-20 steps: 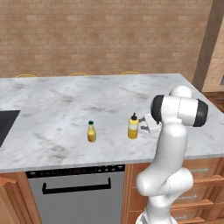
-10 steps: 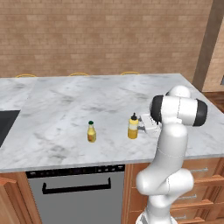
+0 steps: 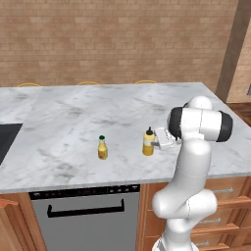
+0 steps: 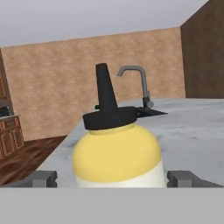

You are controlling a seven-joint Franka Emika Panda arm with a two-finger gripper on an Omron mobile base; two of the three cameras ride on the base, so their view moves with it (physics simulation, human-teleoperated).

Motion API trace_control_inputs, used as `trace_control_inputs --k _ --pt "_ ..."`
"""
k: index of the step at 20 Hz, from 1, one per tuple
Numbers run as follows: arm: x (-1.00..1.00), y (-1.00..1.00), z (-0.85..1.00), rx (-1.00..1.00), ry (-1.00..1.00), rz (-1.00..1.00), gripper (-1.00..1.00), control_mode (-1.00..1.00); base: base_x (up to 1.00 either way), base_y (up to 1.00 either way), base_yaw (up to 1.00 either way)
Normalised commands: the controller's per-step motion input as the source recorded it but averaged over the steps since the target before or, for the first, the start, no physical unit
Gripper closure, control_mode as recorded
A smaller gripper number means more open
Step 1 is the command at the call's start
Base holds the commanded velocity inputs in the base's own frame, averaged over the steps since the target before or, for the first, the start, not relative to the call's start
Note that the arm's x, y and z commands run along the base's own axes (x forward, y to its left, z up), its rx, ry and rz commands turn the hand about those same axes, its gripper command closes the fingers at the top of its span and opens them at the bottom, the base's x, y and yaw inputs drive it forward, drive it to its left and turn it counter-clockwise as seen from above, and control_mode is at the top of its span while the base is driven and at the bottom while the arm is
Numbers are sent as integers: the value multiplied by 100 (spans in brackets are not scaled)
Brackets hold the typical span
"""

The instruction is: Place the mustard and mustard from the counter to the top shelf of the fridge. If the existing items in the fridge are on the top shelf, move them to other shelves.

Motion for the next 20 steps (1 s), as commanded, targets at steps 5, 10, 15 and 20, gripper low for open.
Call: trace_control_inputs --k 5,10,15,20 --pt "0 9 0 0 0 0 -100 -100 0 0 0" --pt "0 12 0 0 0 0 -100 -100 0 0 0" --pt "2 9 0 0 2 0 100 -100 0 0 0" --pt "-1 0 3 0 -1 0 100 -100 0 0 0"
